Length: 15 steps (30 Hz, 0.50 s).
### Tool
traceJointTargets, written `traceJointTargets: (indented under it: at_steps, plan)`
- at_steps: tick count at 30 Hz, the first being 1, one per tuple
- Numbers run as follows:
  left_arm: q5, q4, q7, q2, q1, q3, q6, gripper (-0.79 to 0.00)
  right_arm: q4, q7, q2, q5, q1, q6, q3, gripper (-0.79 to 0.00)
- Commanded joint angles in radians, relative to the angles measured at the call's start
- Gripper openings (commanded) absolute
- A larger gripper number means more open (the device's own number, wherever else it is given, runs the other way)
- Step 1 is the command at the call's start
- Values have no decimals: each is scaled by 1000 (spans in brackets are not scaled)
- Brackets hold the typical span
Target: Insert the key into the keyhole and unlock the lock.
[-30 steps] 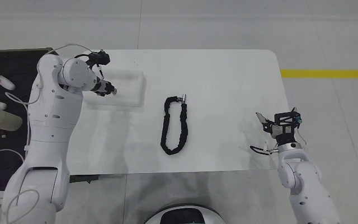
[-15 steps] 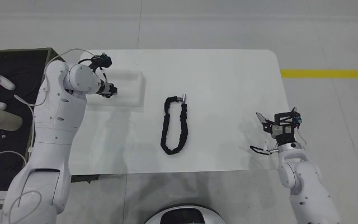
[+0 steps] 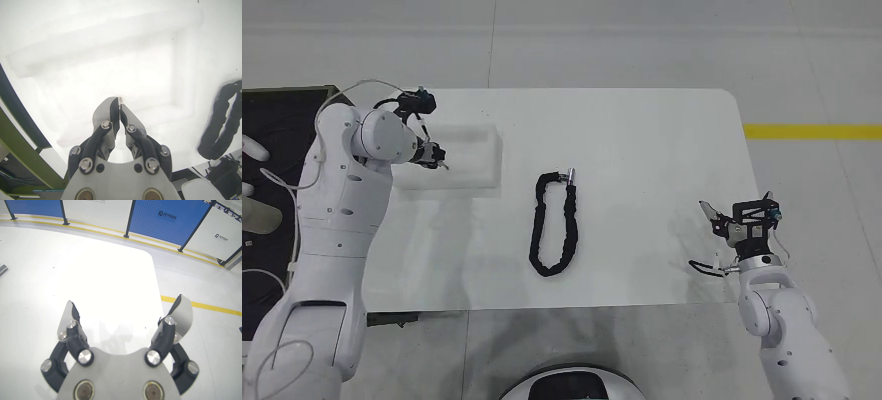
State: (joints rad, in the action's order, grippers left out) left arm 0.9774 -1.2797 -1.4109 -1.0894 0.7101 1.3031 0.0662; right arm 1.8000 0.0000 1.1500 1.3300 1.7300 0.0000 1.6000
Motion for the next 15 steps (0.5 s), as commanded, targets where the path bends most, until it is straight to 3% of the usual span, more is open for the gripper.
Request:
traceJointTargets:
  at_steps: [1,8,11,15]
  plan:
    - [12,-28,-8,3,-1,6,-3,-785,0,0,0,0,0,0,0,0]
    - [30,-128,-22,14,5,44,-19,-785,0,0,0,0,0,0,0,0]
    - [-74,-149,18,18,26,117,-63,-785,0,0,0,0,0,0,0,0]
    - [-336,-108,72,22,72,253,-116,-785,0,0,0,0,0,0,0,0]
